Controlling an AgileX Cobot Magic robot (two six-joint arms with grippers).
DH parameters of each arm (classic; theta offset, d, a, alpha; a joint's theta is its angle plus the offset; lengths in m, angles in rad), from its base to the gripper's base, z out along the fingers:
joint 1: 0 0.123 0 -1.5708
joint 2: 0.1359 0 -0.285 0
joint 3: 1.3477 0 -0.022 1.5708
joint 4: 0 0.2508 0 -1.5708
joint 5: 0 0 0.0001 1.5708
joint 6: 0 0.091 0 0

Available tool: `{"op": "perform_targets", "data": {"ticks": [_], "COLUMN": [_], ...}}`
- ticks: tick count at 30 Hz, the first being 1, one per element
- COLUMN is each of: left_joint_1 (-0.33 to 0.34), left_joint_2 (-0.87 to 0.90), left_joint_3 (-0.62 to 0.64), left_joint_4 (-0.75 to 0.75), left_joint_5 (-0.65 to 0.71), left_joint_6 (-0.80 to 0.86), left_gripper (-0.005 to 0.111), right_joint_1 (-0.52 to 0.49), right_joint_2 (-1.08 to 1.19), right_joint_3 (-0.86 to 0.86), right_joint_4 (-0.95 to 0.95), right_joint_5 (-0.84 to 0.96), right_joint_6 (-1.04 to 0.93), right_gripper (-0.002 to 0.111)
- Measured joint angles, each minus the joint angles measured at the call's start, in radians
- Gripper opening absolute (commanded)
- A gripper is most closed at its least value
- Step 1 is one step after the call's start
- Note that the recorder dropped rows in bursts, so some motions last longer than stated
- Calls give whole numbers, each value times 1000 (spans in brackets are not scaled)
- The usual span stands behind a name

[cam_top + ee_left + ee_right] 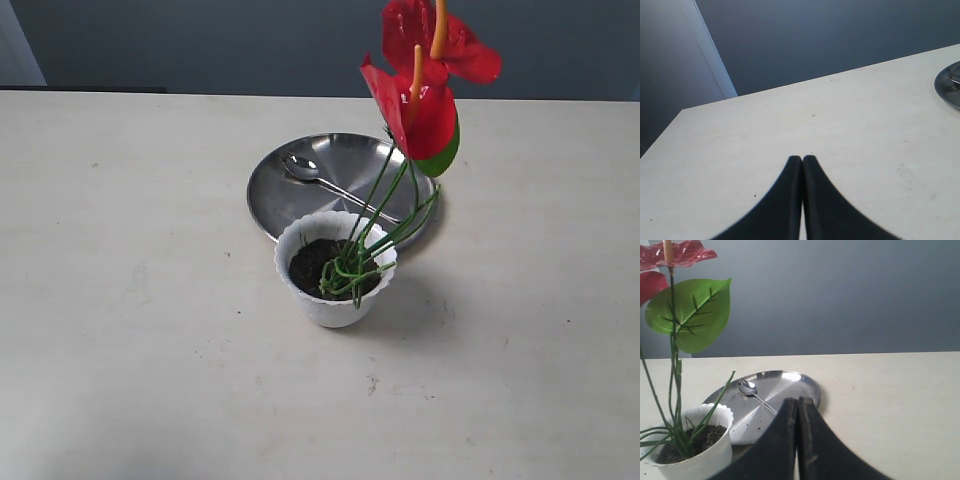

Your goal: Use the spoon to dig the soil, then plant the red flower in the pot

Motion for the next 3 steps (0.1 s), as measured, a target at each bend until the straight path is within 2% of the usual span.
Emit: {"op": "perform_targets", "data": {"ticks": [3], "left_joint_1": [0], "left_joint_2": [0], "left_joint_3": [0], "left_joint_4": [0], "left_joint_5": [0], "left_joint_6": [0], "left_gripper": [0], "right_joint_1": [0], "right_joint_2": [0], "right_joint_3": [0], "right_joint_4": [0], "right_joint_5": [0], "right_joint_6": [0], "right_gripper": [-1]}}
